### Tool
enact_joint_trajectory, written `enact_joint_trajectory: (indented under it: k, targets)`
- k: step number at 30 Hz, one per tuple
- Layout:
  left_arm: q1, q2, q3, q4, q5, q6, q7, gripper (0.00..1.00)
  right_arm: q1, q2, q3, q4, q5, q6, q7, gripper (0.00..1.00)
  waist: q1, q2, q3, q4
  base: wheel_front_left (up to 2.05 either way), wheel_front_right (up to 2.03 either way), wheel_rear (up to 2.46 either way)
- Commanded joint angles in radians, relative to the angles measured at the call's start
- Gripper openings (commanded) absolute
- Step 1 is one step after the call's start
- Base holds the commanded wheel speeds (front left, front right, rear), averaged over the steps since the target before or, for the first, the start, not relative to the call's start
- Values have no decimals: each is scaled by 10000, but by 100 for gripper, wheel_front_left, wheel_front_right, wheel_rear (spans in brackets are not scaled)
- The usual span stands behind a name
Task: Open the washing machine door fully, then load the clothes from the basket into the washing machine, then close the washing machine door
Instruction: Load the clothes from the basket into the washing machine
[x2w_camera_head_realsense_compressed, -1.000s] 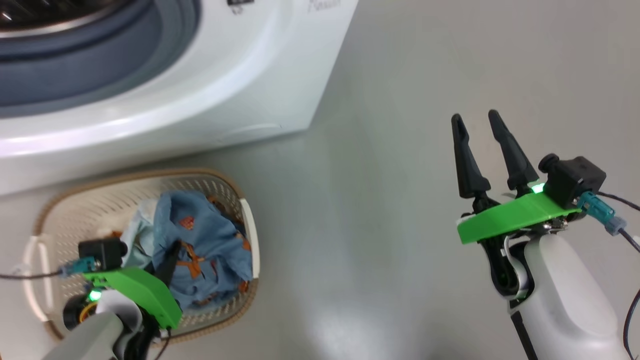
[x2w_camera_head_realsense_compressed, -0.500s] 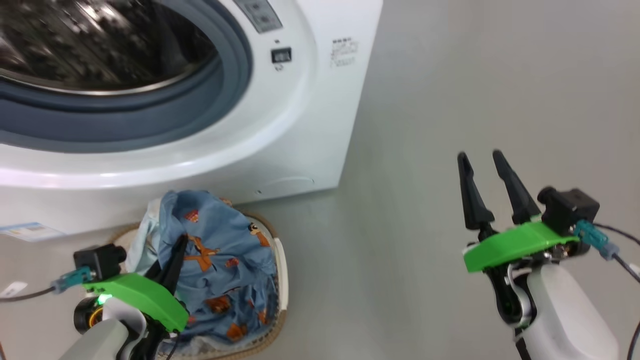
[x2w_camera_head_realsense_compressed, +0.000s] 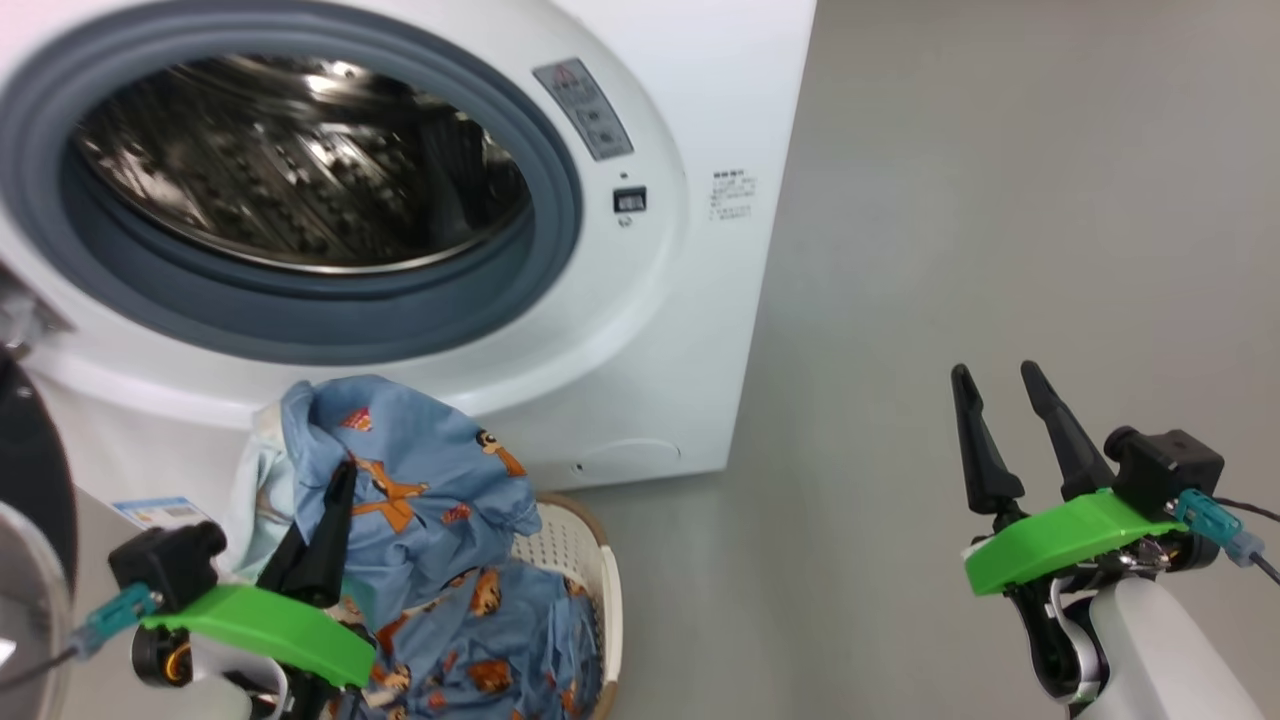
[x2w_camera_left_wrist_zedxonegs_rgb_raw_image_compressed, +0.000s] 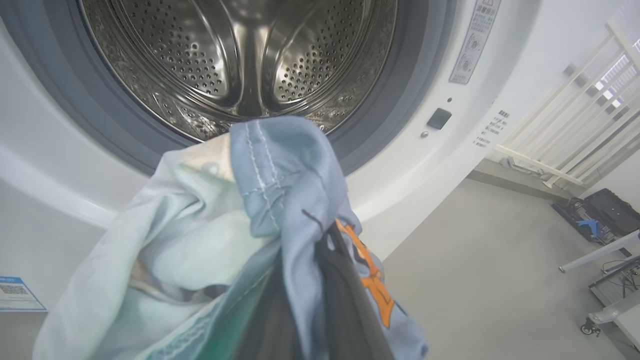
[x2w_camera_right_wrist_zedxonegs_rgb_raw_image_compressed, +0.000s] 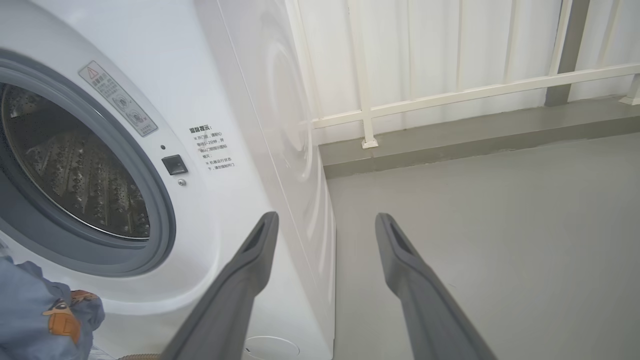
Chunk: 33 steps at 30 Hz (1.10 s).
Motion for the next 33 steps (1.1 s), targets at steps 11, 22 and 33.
enact_joint_trajectory:
  k: [11,22,33]
  targets:
    - [1452,-35,1771,-2591,1786,982,-133,0,508,-389,420,-355,356,56,-80,100,0,0,-1347,346,0,0,0]
    - [1899,-41,1986,-3479,2079,1355,-133,0,541,-565,726,-354,299,56,-80,100,0,0,-1336,348,0,0,0]
    - [1739,-66,2311,-3589,2204,1375,-133,0,364,-529,778,-476,65,56,-80,100,0,0,-934,173,0,0,0]
